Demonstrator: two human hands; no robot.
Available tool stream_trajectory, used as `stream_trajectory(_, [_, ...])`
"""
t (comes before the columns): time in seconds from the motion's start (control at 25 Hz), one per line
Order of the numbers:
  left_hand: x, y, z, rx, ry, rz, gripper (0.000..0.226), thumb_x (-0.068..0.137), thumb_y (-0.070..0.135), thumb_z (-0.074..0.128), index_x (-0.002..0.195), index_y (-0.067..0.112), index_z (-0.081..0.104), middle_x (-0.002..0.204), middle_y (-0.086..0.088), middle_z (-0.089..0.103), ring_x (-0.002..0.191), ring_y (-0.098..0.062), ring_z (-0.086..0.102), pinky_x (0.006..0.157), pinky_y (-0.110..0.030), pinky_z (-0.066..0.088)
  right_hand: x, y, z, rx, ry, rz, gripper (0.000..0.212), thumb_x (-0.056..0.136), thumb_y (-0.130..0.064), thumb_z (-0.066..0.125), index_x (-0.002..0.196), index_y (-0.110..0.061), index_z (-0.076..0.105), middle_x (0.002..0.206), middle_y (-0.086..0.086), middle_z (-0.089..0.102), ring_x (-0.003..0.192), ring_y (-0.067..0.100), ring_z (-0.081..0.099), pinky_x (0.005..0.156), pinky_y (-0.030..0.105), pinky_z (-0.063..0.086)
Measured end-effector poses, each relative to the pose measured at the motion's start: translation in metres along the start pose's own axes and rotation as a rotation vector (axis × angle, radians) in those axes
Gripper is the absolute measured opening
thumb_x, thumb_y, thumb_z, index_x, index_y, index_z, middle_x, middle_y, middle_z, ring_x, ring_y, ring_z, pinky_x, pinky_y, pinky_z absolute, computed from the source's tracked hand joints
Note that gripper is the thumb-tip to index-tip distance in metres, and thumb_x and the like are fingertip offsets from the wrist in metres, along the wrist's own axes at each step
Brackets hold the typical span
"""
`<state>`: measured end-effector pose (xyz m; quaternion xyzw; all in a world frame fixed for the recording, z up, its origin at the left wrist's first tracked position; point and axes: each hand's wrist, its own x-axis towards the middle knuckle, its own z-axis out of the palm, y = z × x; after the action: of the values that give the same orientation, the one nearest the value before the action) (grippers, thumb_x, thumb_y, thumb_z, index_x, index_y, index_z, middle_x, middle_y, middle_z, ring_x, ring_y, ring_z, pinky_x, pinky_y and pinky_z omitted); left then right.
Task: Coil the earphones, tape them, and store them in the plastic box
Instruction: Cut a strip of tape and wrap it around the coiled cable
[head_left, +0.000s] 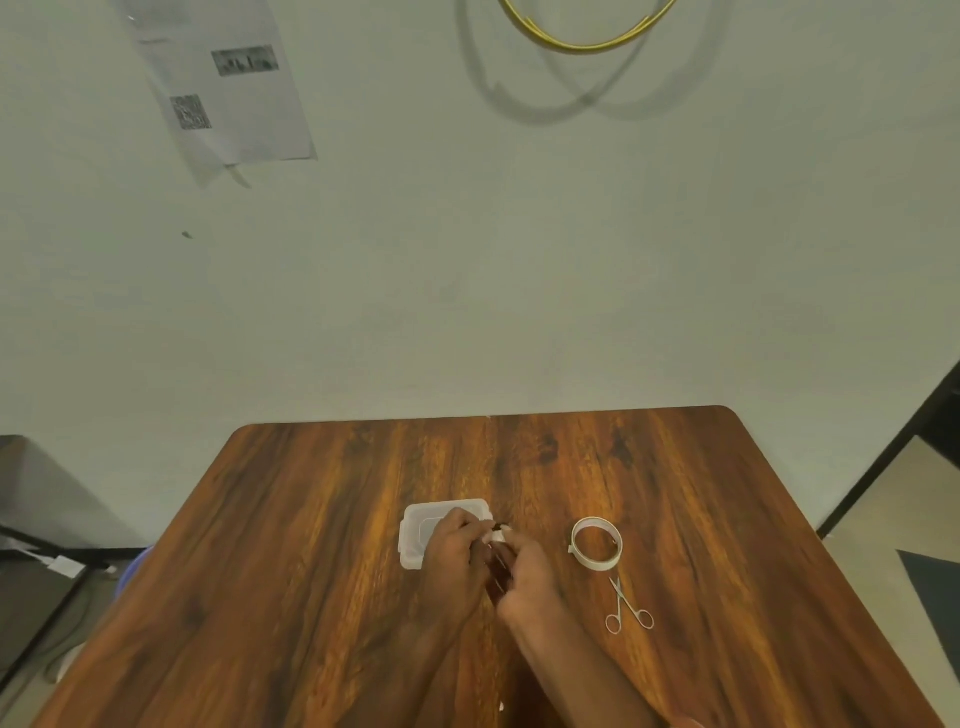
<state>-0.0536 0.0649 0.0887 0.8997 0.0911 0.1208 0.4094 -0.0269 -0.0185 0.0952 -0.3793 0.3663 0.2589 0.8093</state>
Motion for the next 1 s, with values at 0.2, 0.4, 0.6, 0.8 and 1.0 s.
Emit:
stream_trajectory(0.2, [0.01,-0.008,-0.02,0.076,0.001,0.192,0.032,0.09,0.008,0.064,0.121,0.015,0.069,0.099,0.015,0.057,0.1,0.007,0.055,0.084,-0.005,0.043,-0.008,-0.011,0.005,0.003,-0.09,-0.049,0.033,0.09,-0.011,0.045,0.11,-0.006,0.071,0.108,0.01,0.075,0.102,0.025,0.065,0.084,0.04,0.045])
stream_trajectory(0.4, [0.022,0.0,-0.027,0.075,0.076,0.266,0.024,0.09,0.003,0.064,0.11,0.012,0.075,0.085,0.008,0.06,0.088,0.011,0.055,0.073,-0.001,0.038,-0.005,-0.014,0.001,-0.295,-0.138,-0.279,0.028,0.09,-0.002,0.055,0.108,-0.011,0.075,0.103,0.008,0.078,0.101,0.021,0.07,0.073,0.03,0.048])
stream_trajectory(0.6, [0.028,0.012,-0.033,0.018,0.034,0.152,0.021,0.089,0.007,0.066,0.097,0.021,0.079,0.073,0.021,0.06,0.079,0.013,0.058,0.066,-0.003,0.038,-0.005,-0.017,-0.006,-0.595,-0.116,-0.79,0.02,0.091,-0.006,0.067,0.099,-0.021,0.076,0.1,0.002,0.075,0.095,0.016,0.071,0.084,0.033,0.059])
stream_trajectory(0.8, [0.034,0.021,-0.041,-0.278,0.016,-0.047,0.02,0.082,0.007,0.076,0.092,0.021,0.066,0.082,0.006,0.071,0.076,-0.003,0.067,0.067,-0.015,0.053,0.006,-0.032,-0.016,-1.174,-0.051,-1.445,0.024,0.089,-0.019,0.067,0.108,-0.03,0.076,0.101,-0.015,0.066,0.098,0.01,0.056,0.078,0.035,0.049])
stream_trajectory(1.0, [0.04,0.019,-0.047,-0.182,-0.027,0.06,0.03,0.082,0.012,0.076,0.107,0.025,0.067,0.08,0.008,0.071,0.077,-0.004,0.067,0.074,-0.019,0.054,0.01,-0.054,-0.011,-1.578,-0.085,-1.576,0.015,0.09,-0.021,0.057,0.101,-0.024,0.066,0.104,-0.01,0.062,0.105,0.013,0.052,0.086,0.032,0.037])
